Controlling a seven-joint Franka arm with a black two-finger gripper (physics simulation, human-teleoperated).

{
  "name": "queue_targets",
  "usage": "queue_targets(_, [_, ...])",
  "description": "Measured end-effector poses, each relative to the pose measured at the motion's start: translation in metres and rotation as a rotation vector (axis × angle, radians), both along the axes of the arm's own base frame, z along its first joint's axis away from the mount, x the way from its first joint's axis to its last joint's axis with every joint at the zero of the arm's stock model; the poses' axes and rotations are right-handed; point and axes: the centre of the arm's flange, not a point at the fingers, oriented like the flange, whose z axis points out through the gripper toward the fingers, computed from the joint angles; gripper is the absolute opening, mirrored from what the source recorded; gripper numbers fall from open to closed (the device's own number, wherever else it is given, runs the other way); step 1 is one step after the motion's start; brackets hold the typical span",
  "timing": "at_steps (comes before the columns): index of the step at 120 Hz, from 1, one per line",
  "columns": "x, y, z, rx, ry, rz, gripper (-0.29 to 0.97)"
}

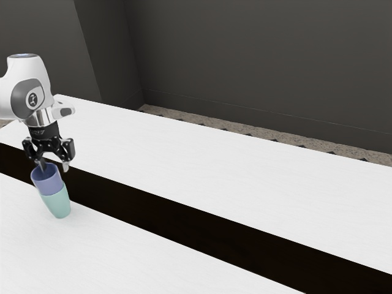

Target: Place the left cup onto the right cup

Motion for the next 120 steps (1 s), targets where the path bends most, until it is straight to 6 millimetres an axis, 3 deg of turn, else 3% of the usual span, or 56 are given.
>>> queue_targets(28, [0.0,-0.002,-0.001,-0.002,0.001,-0.002,0.61])
queue_targets(72, [-0.001,-0.005,0.003,-0.004,0.0,-0.007,0.67])
queue_targets(120, [-0.009,-0.02,0.048,-0.001,-0.041,-0.036,0.68])
